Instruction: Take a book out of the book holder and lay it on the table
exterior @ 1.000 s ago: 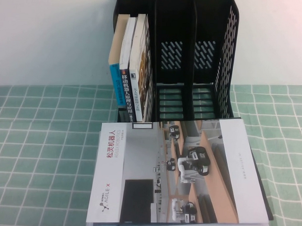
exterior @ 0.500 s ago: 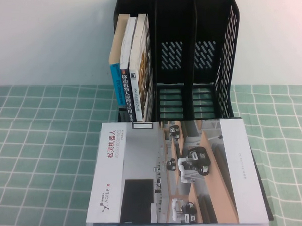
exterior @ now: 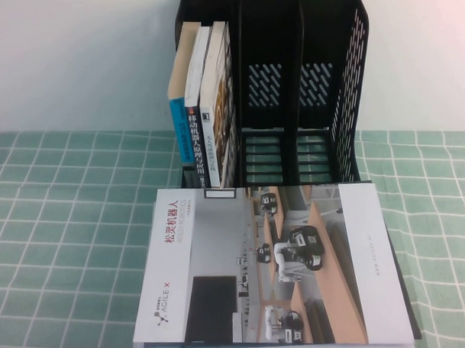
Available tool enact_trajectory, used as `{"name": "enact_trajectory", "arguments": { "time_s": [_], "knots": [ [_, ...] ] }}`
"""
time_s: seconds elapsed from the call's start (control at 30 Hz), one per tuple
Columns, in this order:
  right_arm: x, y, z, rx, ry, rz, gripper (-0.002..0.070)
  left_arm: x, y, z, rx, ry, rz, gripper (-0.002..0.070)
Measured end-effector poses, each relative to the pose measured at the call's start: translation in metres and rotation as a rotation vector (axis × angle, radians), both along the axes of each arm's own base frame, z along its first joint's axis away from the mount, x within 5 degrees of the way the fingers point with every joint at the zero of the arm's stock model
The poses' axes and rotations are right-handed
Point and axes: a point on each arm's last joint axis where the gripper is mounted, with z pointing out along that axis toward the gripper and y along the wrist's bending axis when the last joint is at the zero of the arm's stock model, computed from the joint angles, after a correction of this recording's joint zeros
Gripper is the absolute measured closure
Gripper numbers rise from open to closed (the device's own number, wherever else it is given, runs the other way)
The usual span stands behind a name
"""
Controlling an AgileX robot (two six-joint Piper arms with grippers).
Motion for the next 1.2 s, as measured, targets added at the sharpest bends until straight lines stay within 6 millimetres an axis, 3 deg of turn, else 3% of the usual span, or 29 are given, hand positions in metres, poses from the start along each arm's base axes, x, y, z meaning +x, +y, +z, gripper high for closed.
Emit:
{"name": "enact_trajectory", "arguments": {
  "time_s": [0.87, 1.2],
  "knots": [
    [0.001, -0.001, 0.000, 0.003, -0.003, -0.013, 0.0678, 0.000, -0.003, 0.000, 0.021, -0.001, -0.057, 0.0677],
    [0.012, -0.016, 0.010, 0.126, -0.069, -0.336, 0.0678, 0.000, -0.003, 0.000, 0.019, -0.001, -0.056, 0.0678]
  ]
}}
